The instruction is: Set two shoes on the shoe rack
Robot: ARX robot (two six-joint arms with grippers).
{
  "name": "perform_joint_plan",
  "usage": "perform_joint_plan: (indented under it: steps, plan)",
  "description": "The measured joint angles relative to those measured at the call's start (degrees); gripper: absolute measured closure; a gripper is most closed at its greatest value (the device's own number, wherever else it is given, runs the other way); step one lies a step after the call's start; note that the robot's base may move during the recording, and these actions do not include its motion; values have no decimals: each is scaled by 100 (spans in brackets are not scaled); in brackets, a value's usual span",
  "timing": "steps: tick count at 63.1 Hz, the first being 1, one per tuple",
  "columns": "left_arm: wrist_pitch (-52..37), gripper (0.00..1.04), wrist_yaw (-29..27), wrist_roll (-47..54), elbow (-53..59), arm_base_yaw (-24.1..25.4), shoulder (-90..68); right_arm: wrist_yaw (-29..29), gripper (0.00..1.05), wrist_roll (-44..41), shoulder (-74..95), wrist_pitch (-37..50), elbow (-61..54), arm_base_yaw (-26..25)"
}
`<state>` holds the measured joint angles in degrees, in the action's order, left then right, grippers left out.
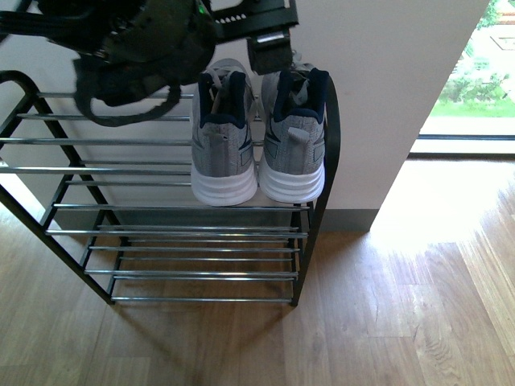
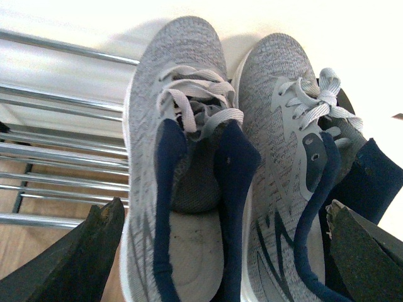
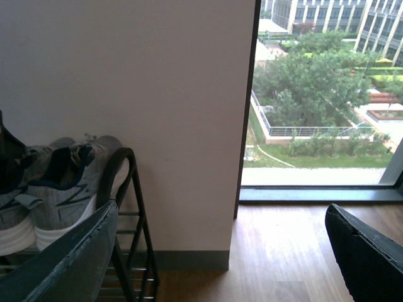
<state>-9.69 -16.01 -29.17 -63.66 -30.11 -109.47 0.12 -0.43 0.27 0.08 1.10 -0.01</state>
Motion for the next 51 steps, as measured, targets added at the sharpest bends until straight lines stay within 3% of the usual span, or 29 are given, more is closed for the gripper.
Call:
perform_joint_plan:
  steps: [13,16,22,29,47,51]
  plan:
    - [-168,11,-723,662,627,262,874,-2,9,0,0,0,0,0]
    - [-1593,20,-935,1139,1104,341,905,-15,9,0,0,0,0,0]
    - [-3816,36,-728,2087,2256,564,1069,-11,9,2,0,0,0,0]
    - [-5034,54,-444,2564,3211,872,1637,-13,9,0,0,0,0,0]
    - [-5211,102,243,2813,4634,1565,2955,-13,9,0,0,0,0,0]
    - [-5440,104,367,2833,4940,1727,3161,-13,9,2,0,0,0,0]
